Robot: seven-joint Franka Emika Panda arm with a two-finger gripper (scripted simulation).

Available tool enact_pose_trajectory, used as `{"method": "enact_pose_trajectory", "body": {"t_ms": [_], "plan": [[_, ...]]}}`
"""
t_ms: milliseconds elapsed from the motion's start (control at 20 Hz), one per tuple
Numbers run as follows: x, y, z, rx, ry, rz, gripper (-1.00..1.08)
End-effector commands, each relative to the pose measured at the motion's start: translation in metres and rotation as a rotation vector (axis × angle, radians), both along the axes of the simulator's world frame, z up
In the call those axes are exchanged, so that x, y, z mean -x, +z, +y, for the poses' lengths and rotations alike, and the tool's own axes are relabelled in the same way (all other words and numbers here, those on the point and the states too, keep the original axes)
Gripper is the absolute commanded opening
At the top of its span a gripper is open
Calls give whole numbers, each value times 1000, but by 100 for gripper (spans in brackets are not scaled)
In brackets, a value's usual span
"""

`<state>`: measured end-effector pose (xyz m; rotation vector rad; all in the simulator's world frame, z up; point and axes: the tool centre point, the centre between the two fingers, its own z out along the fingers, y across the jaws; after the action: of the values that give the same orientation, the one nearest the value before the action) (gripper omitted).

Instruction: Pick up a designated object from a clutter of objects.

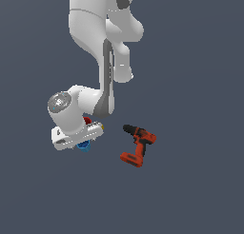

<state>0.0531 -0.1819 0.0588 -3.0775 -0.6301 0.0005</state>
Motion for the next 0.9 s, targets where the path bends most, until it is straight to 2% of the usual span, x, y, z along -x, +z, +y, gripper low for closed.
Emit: {"method": "enact_pose_trajectory", "body": {"t_ms": [0, 250, 300, 850], "plan": [[0, -11, 0, 0, 1, 0, 100], [-1, -19, -1, 0, 1, 0, 100], [-1, -19, -1, 0, 1, 0, -100], [-1, -18, -1, 1, 1, -1, -100]]}}
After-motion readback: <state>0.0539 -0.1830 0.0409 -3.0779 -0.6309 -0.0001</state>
